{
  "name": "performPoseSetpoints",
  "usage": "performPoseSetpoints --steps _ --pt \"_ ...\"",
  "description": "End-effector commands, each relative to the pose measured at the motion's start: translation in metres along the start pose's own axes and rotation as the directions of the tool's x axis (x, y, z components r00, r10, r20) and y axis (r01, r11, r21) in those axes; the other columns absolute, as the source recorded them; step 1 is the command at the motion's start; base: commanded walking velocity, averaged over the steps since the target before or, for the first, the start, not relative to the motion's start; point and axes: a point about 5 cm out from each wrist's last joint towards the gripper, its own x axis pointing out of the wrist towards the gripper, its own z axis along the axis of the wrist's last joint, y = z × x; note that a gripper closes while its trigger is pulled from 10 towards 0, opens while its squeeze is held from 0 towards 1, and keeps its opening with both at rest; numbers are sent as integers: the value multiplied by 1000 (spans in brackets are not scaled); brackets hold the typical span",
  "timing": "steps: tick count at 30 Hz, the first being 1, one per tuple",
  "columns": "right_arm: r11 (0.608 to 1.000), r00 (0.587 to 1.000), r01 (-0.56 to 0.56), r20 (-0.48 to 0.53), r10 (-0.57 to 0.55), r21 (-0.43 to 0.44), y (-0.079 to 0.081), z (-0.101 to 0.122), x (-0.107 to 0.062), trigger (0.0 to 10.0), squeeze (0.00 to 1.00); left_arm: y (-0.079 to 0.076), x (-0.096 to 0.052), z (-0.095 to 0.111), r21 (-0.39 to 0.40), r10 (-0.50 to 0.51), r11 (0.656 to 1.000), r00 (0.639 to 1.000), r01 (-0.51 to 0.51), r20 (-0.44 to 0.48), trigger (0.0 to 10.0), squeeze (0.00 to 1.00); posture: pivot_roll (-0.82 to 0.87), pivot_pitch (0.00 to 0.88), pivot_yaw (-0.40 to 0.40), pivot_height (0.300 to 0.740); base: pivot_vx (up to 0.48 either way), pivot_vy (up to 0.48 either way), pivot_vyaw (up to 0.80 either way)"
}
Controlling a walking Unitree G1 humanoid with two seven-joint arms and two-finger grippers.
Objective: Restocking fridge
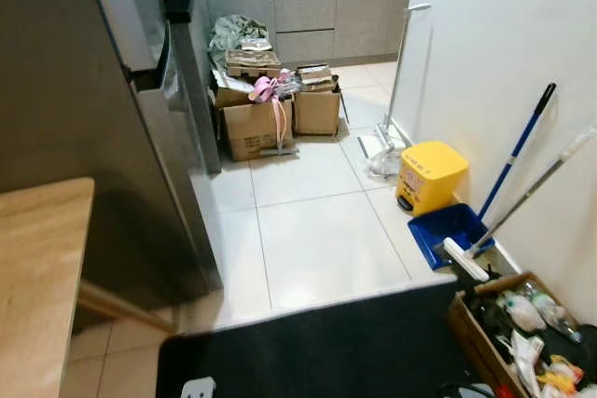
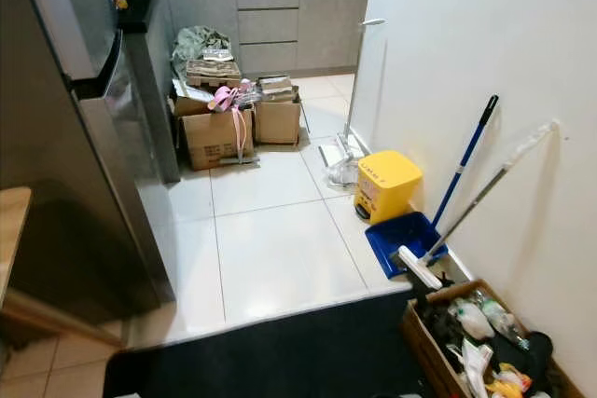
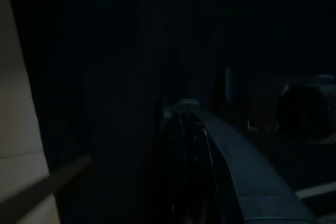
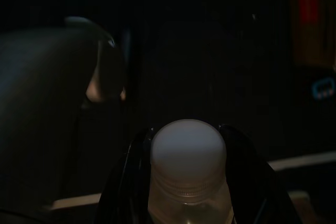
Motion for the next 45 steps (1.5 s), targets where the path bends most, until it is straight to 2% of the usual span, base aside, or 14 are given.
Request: performPoseSetpoints --steps 1,33,35,38,45 --pt "1000 1000 7 7 -7 1 -2 2 0 10000 0 0 -1 -5 -2 2 1000 1000 -2 -16 10000 0 -52 0 26 740 349 0 0" --pt "1000 1000 3 8 -3 7 -2 2 0 10000 0 -1 -1 -6 -12 2 1000 1000 -2 -16 10000 0 -54 0 25 740 349 0 0" --pt "1000 1000 2 8 -2 7 -2 3 0 10000 0 -1 0 -4 -54 18 998 1000 -18 -6 10000 0 -54 0 25 740 0 0 0" --pt "1000 1000 1 8 -1 7 -2 2 0 10000 0 -2 0 -4 -19 -2 1000 1000 2 -15 10000 0 -54 0 25 740 0 0 0" --pt "1000 1000 1 7 -1 7 -1 2 0 10000 0 -3 0 -6 -19 -19 1000 1000 18 -23 10000 0 -54 0 25 740 0 -393 0"
